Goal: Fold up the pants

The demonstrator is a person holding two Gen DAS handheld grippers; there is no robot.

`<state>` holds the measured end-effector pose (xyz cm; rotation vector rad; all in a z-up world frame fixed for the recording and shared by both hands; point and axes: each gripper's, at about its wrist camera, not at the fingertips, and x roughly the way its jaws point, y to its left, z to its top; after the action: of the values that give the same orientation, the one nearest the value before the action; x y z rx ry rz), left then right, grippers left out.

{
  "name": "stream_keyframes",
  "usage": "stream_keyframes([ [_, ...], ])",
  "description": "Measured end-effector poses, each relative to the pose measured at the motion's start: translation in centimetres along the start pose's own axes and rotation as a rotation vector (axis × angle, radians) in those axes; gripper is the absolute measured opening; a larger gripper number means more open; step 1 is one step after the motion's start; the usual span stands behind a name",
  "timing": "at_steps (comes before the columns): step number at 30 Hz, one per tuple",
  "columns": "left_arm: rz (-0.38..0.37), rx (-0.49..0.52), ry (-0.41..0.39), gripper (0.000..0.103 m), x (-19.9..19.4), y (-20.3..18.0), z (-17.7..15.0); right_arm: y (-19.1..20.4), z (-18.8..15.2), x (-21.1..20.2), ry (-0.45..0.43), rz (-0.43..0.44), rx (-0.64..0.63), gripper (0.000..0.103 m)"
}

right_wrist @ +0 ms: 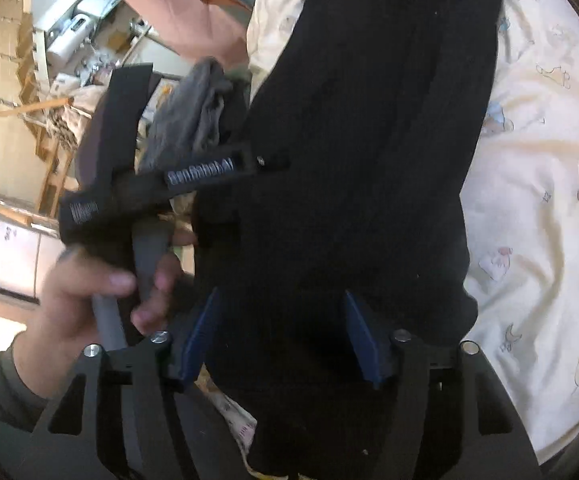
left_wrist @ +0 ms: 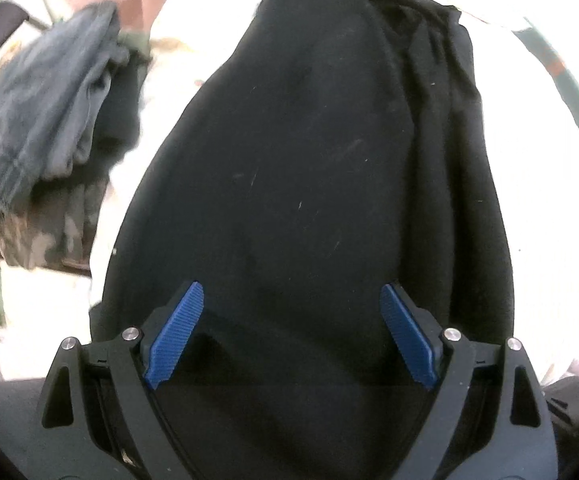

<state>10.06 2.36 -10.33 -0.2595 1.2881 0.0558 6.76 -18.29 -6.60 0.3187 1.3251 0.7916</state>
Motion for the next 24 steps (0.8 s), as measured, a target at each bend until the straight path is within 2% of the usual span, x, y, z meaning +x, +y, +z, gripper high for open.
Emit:
stream_keyframes([
  [5, -0.020, 0.006, -0.010, 0.088, -0.6, -0.3, 0.0, -1.3, -1.7, -4.8, -0.075, 0.030, 0.033, 0.065],
  [7, -0.018, 0.021, -0.014, 0.088, -0.8, -0.8, -0.1, -2.5, -2.1, -7.2, -0.144, -0.018, 0.056, 0.065],
  [10, -0.013, 0.044, -0.039, 0.088, -1.5, -1.0, -0.6, -6.0, -3.7, -10.2, -0.223, -0.093, 0.191, 0.065],
  [13, -0.014, 0.033, -0.035, 0.088, -1.9, -0.7, -1.7, -8.1, -5.2, -9.9, -0.187, -0.110, 0.273, 0.065],
  [18, -0.063, -0.037, -0.020, 0.088, -2.3, -0.6, -3.8, -6.7, -8.9, -6.7, -0.082, -0.149, 0.211, 0.065],
  [19, -0.058, -0.024, -0.030, 0.088, -2.6, -0.9, -4.4, -6.4, -9.3, -5.8, -0.080, -0.159, 0.206, 0.052],
  [20, -0.047, -0.007, -0.040, 0.088, -2.8, -1.2, -5.0, -6.4, -10.2, -5.6, -0.080, -0.160, 0.202, 0.032],
  [21, -0.039, 0.004, -0.044, 0.088, -2.9, -1.5, -5.4, -6.1, -10.7, -5.4, -0.089, -0.152, 0.195, 0.005],
  [22, -0.039, 0.013, -0.041, 0.088, -2.9, -1.8, -6.0, -5.4, -11.0, -5.7, -0.110, -0.149, 0.177, 0.005],
  [24, -0.055, 0.013, -0.030, 0.088, -2.8, -2.1, -6.8, -3.0, -12.0, -7.9, -0.208, -0.159, 0.103, 0.004],
])
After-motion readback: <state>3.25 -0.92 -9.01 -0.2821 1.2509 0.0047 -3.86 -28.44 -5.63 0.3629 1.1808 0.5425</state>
